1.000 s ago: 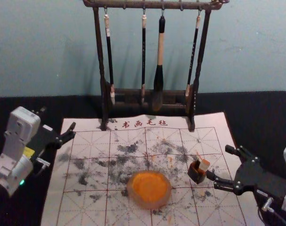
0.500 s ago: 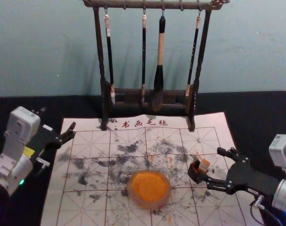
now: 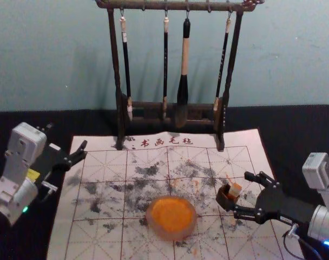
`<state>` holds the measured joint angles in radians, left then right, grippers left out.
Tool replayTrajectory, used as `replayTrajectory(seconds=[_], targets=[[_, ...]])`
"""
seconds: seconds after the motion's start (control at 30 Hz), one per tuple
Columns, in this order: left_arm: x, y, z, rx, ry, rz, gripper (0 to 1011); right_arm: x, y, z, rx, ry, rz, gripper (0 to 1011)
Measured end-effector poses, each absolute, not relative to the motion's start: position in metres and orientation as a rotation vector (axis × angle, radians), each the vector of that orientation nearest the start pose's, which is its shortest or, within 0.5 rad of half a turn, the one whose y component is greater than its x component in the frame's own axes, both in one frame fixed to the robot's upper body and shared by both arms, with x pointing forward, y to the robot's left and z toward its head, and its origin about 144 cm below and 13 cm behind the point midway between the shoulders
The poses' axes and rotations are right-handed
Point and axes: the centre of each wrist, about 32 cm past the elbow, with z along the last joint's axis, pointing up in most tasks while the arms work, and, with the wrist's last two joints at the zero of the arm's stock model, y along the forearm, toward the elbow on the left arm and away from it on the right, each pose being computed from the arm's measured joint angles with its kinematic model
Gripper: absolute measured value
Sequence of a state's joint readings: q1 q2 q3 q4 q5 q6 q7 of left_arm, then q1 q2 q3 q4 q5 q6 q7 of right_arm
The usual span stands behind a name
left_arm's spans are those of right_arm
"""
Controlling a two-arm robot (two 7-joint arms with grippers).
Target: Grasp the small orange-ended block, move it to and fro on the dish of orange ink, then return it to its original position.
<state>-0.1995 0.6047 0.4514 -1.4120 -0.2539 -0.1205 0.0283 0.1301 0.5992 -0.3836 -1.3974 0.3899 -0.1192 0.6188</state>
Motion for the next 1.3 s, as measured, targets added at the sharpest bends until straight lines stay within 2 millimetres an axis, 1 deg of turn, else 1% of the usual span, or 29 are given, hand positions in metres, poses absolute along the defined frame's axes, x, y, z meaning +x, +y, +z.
replayTrajectory(seconds=[1.17,1.3], targets=[[0.4886,0.3097,1.1398,0.304,-0.285,1.248,1001,0.4747,-0.3271,1.1240,-0.256,-0.029,-0.694,1000],[0.4886,0.3097,1.1398,0.304,-0.285,1.248,1002,0.4747,-0.3271,1.1240,-0.256,-0.029,-0.694,960]])
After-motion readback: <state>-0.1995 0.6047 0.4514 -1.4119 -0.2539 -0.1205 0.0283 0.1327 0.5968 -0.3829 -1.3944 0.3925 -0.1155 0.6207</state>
